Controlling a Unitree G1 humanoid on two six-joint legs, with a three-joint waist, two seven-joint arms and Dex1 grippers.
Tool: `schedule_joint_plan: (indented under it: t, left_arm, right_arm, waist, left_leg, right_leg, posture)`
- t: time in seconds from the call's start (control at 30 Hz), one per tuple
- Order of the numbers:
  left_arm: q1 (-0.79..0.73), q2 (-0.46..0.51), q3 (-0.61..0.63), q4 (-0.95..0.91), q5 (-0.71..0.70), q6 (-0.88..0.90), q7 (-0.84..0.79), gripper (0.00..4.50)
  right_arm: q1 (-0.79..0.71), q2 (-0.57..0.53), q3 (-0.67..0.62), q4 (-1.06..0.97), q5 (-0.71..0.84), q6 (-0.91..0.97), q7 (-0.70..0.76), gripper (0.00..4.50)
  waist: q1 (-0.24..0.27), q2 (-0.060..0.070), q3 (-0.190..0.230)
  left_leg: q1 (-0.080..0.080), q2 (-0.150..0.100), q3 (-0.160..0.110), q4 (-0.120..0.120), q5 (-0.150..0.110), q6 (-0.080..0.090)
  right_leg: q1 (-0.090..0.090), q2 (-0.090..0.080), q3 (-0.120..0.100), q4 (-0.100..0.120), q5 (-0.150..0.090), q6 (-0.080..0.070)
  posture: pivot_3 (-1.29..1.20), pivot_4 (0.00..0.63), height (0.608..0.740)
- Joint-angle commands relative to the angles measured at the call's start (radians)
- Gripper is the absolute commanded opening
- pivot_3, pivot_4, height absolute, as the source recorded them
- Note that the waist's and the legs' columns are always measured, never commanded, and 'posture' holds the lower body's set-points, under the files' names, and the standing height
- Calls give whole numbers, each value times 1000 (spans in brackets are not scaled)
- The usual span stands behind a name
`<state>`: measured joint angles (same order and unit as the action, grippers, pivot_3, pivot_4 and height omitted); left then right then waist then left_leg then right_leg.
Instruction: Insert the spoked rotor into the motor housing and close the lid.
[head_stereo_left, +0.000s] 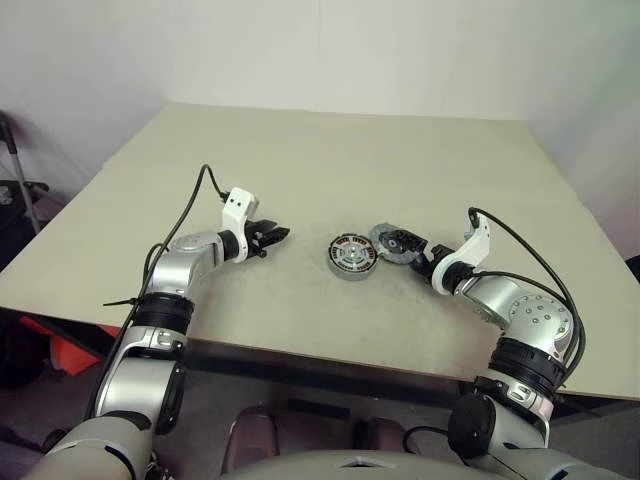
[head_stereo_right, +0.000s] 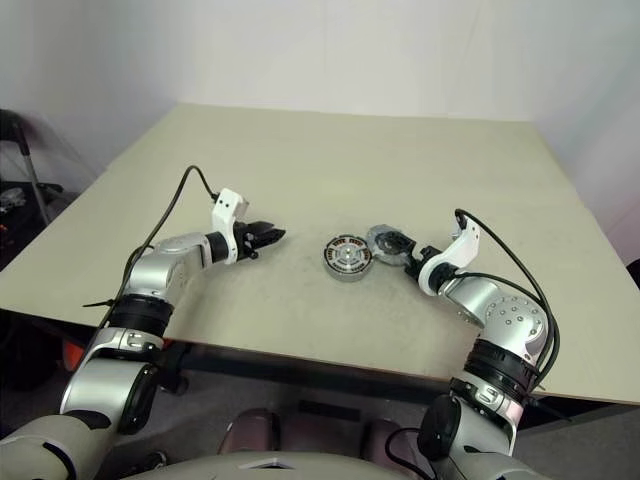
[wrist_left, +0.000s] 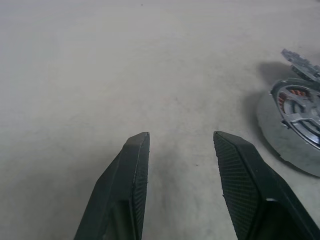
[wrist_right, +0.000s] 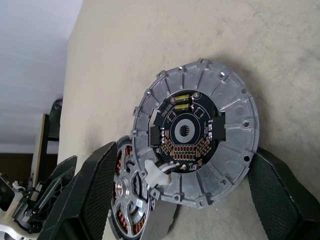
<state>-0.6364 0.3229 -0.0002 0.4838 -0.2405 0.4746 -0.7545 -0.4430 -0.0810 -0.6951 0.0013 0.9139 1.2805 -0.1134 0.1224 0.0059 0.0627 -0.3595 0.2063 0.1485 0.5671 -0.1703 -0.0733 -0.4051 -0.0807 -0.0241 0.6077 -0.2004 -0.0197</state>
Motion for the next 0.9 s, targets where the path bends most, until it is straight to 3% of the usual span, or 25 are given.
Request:
schedule_joint_plan:
  t: [0.03, 0.2, 0.5, 0.83, 0.9]
  left_arm:
    - [-33, 16, 15, -17, -2, -21, 1, 2166]
    - [-27, 17, 16, -25, -3, -18, 3, 2166]
    - [-29, 4, -1, -25, 7, -22, 6, 2166]
    - [-20, 7, 2, -23, 12, -26, 9, 2166]
    - [-23, 5, 1, -19, 14, -26, 11, 2166]
  right_arm:
    - [12, 12, -8, -80, 66, 48, -41, 4470]
    - [71, 43, -15, -157, 126, 90, -87, 4470]
    - [28, 27, 64, 0, 32, -165, 3, 4470]
    - [-2, -38, 124, -95, 131, -108, 28, 4470]
    - [-4, -43, 135, -110, 142, -93, 18, 4470]
  waist:
    - [1, 0, 0]
    - [4, 0, 0]
    - [-2, 0, 0]
    - [2, 0, 0]
    - [2, 0, 0]
  left_leg:
    - [-1, 0, 0, -2, 0, 0]
    - [-2, 0, 0, -6, 0, 0]
    - [4, 0, 0, -5, 1, -2]
    - [-1, 0, 0, -5, 3, -4]
    - [-4, 1, 0, -5, 2, -2]
  right_leg:
    - [-1, 0, 0, 0, 2, -3]
    - [-2, 1, -1, -1, -1, -3]
    - [0, 1, 0, -1, -4, 2]
    - [-1, 0, -1, 0, -3, 2]
    - [-3, 1, -1, -1, 0, -4]
  posture:
    - [0, 0, 740]
    - [0, 0, 740]
    - [0, 0, 740]
    - [0, 0, 740]
    - [0, 0, 740]
